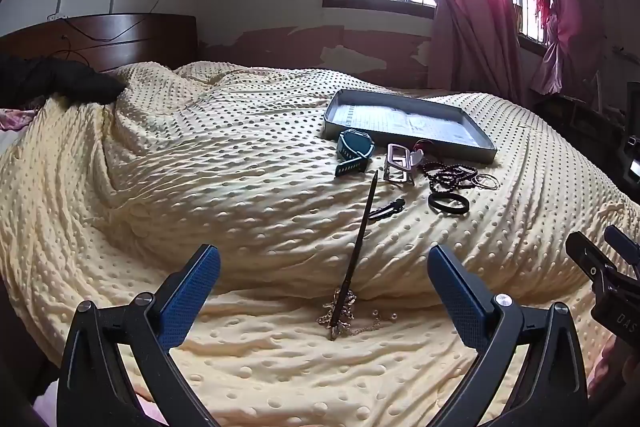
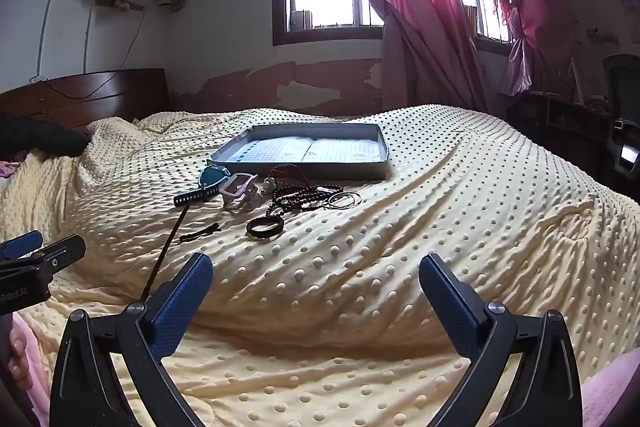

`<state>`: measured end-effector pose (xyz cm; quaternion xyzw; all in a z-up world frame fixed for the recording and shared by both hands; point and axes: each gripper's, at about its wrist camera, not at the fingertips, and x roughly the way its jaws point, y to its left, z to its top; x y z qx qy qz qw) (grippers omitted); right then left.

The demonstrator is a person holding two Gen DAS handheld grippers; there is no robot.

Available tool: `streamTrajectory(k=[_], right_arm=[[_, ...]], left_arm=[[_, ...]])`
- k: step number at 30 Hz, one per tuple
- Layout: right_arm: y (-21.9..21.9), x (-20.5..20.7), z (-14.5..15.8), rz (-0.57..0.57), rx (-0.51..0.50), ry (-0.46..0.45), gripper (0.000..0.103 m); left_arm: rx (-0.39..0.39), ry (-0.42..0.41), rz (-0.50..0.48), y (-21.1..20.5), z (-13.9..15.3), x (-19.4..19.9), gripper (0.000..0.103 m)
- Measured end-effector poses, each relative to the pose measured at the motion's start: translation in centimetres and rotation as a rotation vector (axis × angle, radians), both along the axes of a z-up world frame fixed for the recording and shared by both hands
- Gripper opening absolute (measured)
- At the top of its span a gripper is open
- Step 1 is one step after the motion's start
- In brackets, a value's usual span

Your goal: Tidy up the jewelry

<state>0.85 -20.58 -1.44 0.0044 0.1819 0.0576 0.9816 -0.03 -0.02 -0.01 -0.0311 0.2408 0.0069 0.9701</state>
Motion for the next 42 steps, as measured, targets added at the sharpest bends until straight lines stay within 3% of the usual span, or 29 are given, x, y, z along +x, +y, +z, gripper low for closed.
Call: streamTrajectory(k=[42], right_arm=[[0.01, 0.07, 0.01, 0.002, 0.007, 0.002, 0.103]], left_arm=[[-0.003, 0.000, 0.000, 0.22, 0.17, 0.07, 0.101]])
